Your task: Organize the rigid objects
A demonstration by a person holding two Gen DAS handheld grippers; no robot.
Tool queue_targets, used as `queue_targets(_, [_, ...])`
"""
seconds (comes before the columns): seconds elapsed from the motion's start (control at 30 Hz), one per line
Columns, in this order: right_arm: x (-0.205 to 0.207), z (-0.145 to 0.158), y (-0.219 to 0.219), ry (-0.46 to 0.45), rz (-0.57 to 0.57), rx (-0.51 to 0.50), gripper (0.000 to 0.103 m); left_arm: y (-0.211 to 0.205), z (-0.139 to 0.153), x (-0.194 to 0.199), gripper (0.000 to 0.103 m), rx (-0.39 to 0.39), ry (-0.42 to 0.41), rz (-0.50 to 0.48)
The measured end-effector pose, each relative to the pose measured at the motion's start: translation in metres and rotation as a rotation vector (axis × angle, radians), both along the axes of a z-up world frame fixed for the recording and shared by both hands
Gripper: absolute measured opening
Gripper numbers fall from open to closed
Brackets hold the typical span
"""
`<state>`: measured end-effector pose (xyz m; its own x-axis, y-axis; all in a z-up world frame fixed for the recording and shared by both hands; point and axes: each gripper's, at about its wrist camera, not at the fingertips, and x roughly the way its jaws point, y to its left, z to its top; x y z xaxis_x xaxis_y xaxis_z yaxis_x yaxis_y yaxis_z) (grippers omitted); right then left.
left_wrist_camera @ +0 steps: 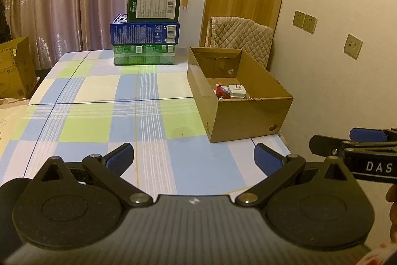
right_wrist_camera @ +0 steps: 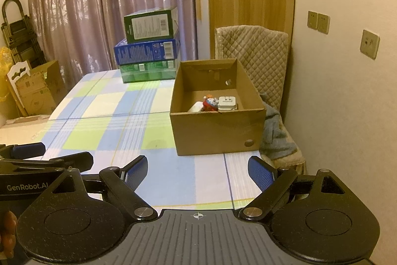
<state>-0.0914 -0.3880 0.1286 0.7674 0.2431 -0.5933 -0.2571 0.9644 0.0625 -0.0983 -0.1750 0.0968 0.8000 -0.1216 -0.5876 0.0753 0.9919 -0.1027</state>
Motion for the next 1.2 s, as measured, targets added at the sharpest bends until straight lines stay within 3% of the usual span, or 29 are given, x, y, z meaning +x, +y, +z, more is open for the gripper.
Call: queue_targets(1.2, [0.0018, -0.0048, -0.0033, 0.01, -0.006, 0.011, 0.085, -0.0039, -0.007, 0.0006, 0.102, -0.001, 0.012, 0.007])
